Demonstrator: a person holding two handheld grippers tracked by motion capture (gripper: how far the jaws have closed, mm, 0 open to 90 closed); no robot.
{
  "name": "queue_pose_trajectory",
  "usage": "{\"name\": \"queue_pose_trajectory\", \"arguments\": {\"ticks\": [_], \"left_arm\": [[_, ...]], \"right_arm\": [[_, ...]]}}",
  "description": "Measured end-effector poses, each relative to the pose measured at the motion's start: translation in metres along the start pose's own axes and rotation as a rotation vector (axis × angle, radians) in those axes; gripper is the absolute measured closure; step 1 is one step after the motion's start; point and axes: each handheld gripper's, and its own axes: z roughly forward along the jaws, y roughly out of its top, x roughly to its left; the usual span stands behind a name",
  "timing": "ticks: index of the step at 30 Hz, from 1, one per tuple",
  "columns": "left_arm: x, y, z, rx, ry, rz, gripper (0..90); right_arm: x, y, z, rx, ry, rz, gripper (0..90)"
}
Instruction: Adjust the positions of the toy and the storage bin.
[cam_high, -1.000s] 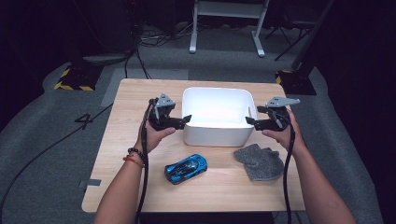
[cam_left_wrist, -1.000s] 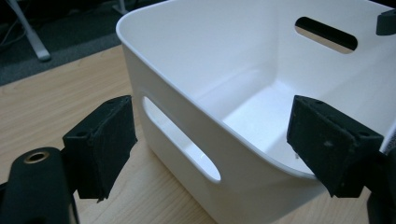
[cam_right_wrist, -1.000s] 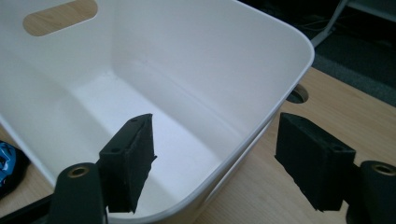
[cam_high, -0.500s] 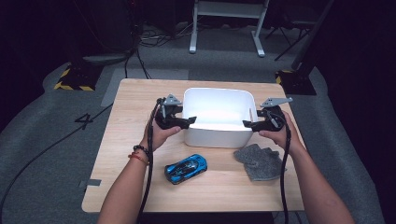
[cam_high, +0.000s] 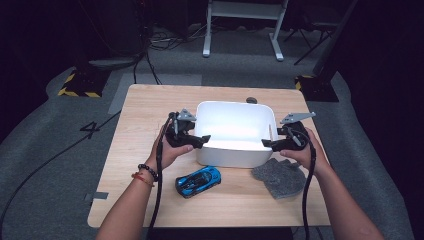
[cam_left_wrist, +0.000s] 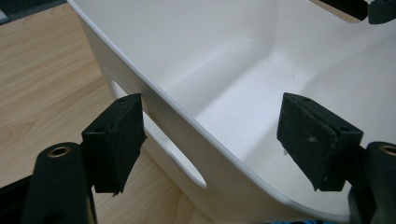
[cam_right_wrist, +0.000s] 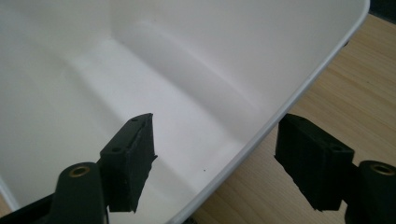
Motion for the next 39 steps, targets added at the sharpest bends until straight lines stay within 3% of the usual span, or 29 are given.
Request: {"name": "queue_pose_trajectory", "arguments": {"ticks": [2,6,7,9,12,16,22,27,34,39], "left_arm": [[-0.002,-0.001,-0.005,-0.027,-0.003,0.002,24.0],[-0.007,-0.001,-0.011,-0.041,0.065,0.047,27.1],[-0.006,-0.001,-0.013,-0.048,0.059,0.070,26.3],[-0.007,-0.001,-0.019,-0.070,0.045,0.099,16.0],[-0.007,-0.001,-0.029,-0.104,0.053,0.110,16.1],[-0.009,-0.005,-0.042,-0.120,0.059,0.156,15.8],[-0.013,-0.021,-0.058,-0.095,0.067,0.218,15.8],[-0.018,-0.038,-0.068,-0.086,0.074,0.245,15.8],[-0.024,-0.071,-0.065,-0.021,0.096,0.247,15.9],[-0.031,-0.094,-0.059,0.013,0.053,0.242,16.0]], "right_arm": [[0.002,-0.001,-0.004,-0.008,-0.010,-0.002,29.1],[0.001,-0.002,-0.007,-0.041,-0.007,-0.014,29.1],[0.001,-0.002,-0.008,-0.049,-0.005,-0.021,29.0],[0.000,-0.002,-0.008,-0.060,-0.011,-0.028,28.9],[0.000,-0.002,-0.010,-0.081,-0.015,-0.025,28.8],[0.001,0.000,-0.015,-0.112,-0.031,-0.037,28.3],[0.001,0.001,-0.019,-0.119,-0.043,-0.053,28.3],[0.000,0.001,-0.022,-0.136,-0.050,-0.044,28.3],[0.000,0.000,-0.030,-0.176,-0.068,-0.039,27.0],[-0.004,-0.005,-0.038,-0.201,-0.089,-0.031,27.0]]}}
